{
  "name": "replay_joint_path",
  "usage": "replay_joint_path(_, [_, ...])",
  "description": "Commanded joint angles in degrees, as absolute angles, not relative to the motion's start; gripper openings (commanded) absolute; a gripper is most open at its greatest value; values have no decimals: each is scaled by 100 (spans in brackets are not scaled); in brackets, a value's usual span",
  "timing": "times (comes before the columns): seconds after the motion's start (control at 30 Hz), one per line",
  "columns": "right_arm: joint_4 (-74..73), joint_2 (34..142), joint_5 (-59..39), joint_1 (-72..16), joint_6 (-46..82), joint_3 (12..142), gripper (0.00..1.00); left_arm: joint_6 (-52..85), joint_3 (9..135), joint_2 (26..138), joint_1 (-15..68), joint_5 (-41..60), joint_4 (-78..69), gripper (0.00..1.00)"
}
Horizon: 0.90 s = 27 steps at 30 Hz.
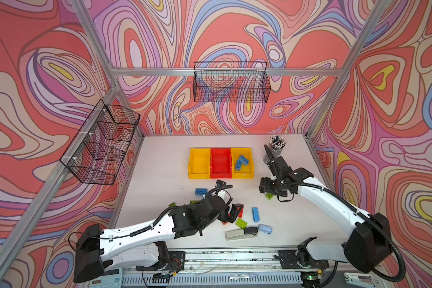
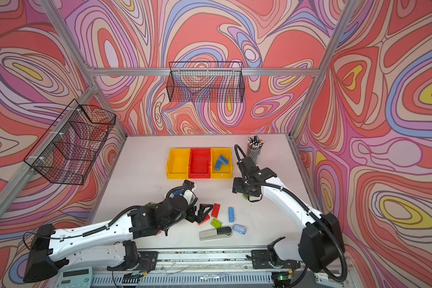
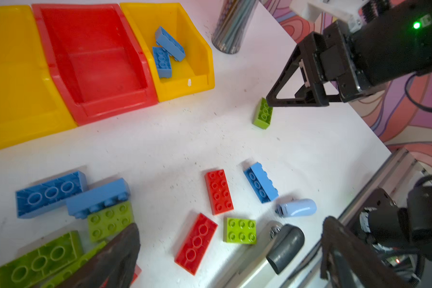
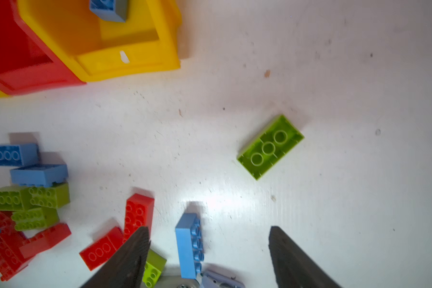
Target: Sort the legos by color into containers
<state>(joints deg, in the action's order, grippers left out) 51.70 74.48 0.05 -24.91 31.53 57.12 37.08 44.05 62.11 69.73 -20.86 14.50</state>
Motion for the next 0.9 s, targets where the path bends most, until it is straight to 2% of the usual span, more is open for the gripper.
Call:
replay_joint_path(0.0, [5406, 7120, -154, -2530, 3208, 5284, 79, 4621, 4525, 6340, 7708, -3255, 2151, 100])
replay_joint_path(0.13, [5376, 6792, -344, -2532, 3143, 4948, 78, 5223, 4792, 6727, 8423, -3802, 2509, 100])
replay_joint_path(0.33, [5174, 6598, -682, -2591, 3069, 4749, 77, 5707, 5103, 7183, 8796, -3943, 2747, 100])
replay_joint_path(0.67, [4769, 6832, -935, -2675, 3001, 4491, 76, 5830, 4802, 6875, 8765, -4198, 2678, 100])
replay_joint_path(0.87, [4620, 7050, -1028, -2878, 3143, 4524, 75, 5486, 4508, 6477, 8173, -3689, 2514, 100])
